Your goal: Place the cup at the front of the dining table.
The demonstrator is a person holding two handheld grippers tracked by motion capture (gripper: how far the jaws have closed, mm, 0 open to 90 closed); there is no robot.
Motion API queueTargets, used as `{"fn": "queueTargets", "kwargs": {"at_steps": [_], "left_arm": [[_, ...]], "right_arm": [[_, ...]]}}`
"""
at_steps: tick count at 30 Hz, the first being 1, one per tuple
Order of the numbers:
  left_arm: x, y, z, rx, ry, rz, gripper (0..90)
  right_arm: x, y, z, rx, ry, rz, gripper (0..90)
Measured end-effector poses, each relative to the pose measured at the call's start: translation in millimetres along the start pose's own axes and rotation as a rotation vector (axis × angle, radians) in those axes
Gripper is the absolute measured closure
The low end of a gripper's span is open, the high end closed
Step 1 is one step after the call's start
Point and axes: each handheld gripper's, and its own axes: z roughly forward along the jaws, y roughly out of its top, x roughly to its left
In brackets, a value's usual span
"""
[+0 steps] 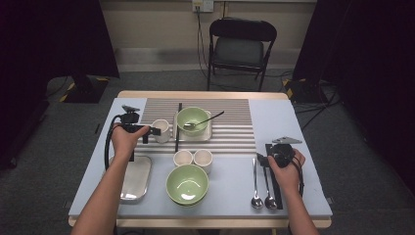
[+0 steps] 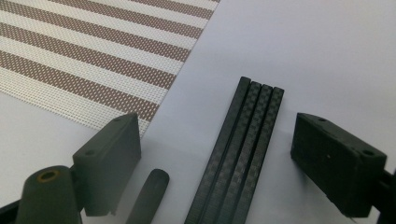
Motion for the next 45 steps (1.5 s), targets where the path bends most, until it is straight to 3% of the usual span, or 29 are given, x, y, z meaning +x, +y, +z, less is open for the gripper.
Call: {"fn": "queueTargets", "kwargs": {"at_steps": [4,15,17,36,37,45], "left_arm": [[1.0,-1.8,-0.5,0.008,0.001,0.019,24.6],[2.3,-7.7,-3.8,0.017,-0.007,0.027,24.8],[1.9,-9.5,-4.0,0.011,-0.012,0.014,24.8],[3.4,-18.7,-12.9,0.02,-0.012,0.049,24.9],[2.6,-19.6,-12.9,0.01,-0.017,0.029,24.9],[-0.3,-22.6,-19.1,0.008,-0.011,0.064,24.7]], "right_arm": [[0.1,0.0,0.0,0.0,-0.001,0.0,14.9],[0.0,0.0,0.0,0.0,0.0,0.0,14.9],[0.0,0.0,0.0,0.0,0.0,0.0,14.9],[0.1,0.0,0.1,-0.001,-0.002,0.0,14.9],[0.1,0.0,0.1,-0.001,-0.002,0.0,14.9],[0.1,0.0,0.1,0.0,-0.001,0.0,14.9]]}}
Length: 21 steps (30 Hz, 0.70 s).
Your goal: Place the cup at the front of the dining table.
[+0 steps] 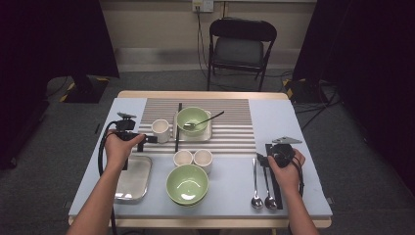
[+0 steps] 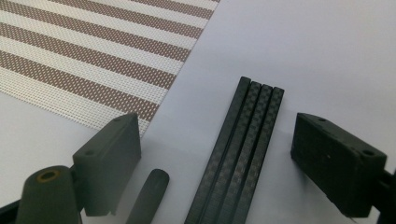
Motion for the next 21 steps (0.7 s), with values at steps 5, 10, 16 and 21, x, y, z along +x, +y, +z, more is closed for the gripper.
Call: {"fn": "queueTargets", "kwargs": {"at_steps": [5,10,16,21], "left_arm": [[-3.5,-1.4,-3.7,0.003,-0.008,0.009,24.3],[-2.7,-3.4,-5.8,0.002,-0.007,0.013,24.3],[-0.1,-9.1,-5.5,0.003,-0.014,0.002,24.5],[0.1,-12.9,-6.9,-0.002,-0.017,0.009,24.5]], "right_arm": [[0.0,0.0,0.0,0.0,0.0,0.0,14.9],[0.1,0.0,0.0,0.0,0.0,0.0,14.9],[0.0,0.0,0.0,0.0,0.0,0.0,14.9],[0.0,0.1,0.0,0.001,0.0,0.001,14.9]]}}
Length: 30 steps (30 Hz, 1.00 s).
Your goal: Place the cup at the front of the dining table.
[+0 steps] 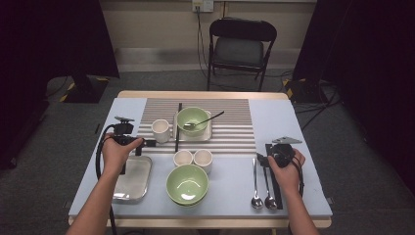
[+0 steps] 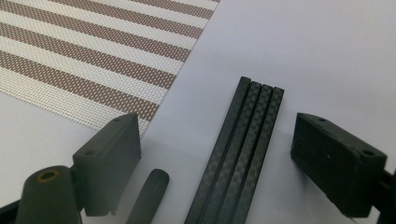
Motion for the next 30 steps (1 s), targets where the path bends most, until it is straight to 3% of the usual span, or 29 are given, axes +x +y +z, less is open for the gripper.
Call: {"fn": "queueTargets", "kwargs": {"at_steps": [5,18,30], "left_arm": [[-0.7,-3.4,-1.7,0.001,-0.007,-0.003,24.2],[-5.2,-13.1,-7.9,-0.005,0.004,0.043,23.7],[-6.7,-24.1,-10.2,0.005,0.001,0.059,23.0]], "right_arm": [[0.1,0.0,0.0,-0.001,-0.001,0.001,14.9],[0.0,0.0,0.0,0.0,0.0,-0.001,14.9],[0.2,0.0,0.0,-0.001,-0.001,0.0,14.9]]}}
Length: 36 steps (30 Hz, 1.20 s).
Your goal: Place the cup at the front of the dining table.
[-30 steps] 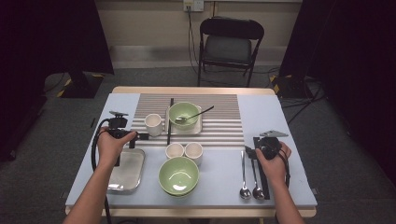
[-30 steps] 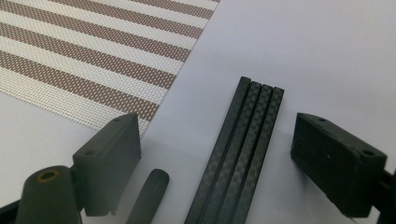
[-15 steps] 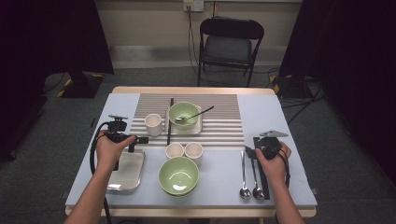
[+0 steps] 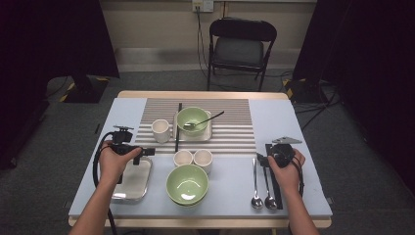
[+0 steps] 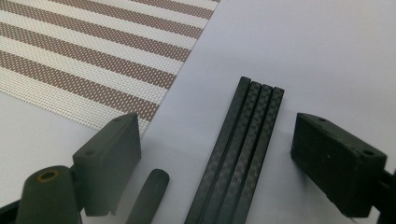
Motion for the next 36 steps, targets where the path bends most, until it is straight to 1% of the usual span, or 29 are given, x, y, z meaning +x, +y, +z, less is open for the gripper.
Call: {"fn": "queueTargets", "kwargs": {"at_steps": [12,13,14,20,21,22,23,26,28,29,30,31,32,35,36], "left_arm": [[-0.9,-11.7,-2.6,-0.007,0.012,0.031,22.9],[-1.3,-12.6,-2.9,-0.008,0.009,0.026,22.9],[-1.2,-13.5,-3.6,-0.006,0.011,0.033,22.9],[-2.0,-20.1,-6.8,-0.016,0.02,0.046,22.9],[-1.8,-21.6,-7.4,-0.01,0.02,0.052,22.8],[-2.3,-23.4,-7.6,-0.011,0.015,0.048,22.9],[-1.8,-24.7,-8.0,-0.01,0.021,0.061,22.9],[-1.8,-29.0,-9.0,-0.013,0.027,0.067,22.9],[-0.3,-31.1,-9.4,-0.015,0.02,0.073,22.9],[-0.3,-32.2,-9.3,-0.016,0.021,0.069,22.9],[-0.2,-33.1,-9.4,-0.015,0.019,0.076,23.1],[0.4,-33.9,-9.5,-0.015,0.009,0.076,23.6],[0.2,-35.0,-9.2,-0.022,0.013,0.068,23.6],[2.2,-37.9,-9.1,-0.025,0.007,0.062,23.2],[3.1,-38.8,-9.2,-0.025,0.01,0.067,23.0]], "right_arm": [[0.0,0.0,0.0,0.0,0.0,0.0,14.9],[0.0,0.0,0.0,0.0,0.0,0.0,14.9],[0.0,0.0,0.0,0.0,0.0,0.0,14.9],[0.0,-0.1,0.0,-0.001,-0.001,-0.002,14.9],[0.0,-0.1,0.0,-0.001,-0.001,-0.002,14.9],[0.0,-0.1,0.0,-0.001,-0.001,-0.002,14.9],[0.1,-0.1,0.0,-0.001,-0.001,-0.002,14.9],[0.2,-0.1,-0.1,0.0,0.0,-0.001,14.9],[0.0,-0.1,0.0,-0.001,-0.001,-0.003,14.9],[0.1,0.0,0.0,0.0,-0.001,-0.001,14.9],[0.1,0.0,0.0,0.0,-0.001,-0.002,14.9],[0.0,0.0,0.1,0.0,-0.001,-0.002,14.9],[0.0,0.0,0.0,0.001,0.0,-0.002,14.8],[0.1,-0.1,0.1,0.0,-0.001,-0.002,14.9],[0.0,0.0,0.0,0.0,0.0,-0.002,14.9]]}}
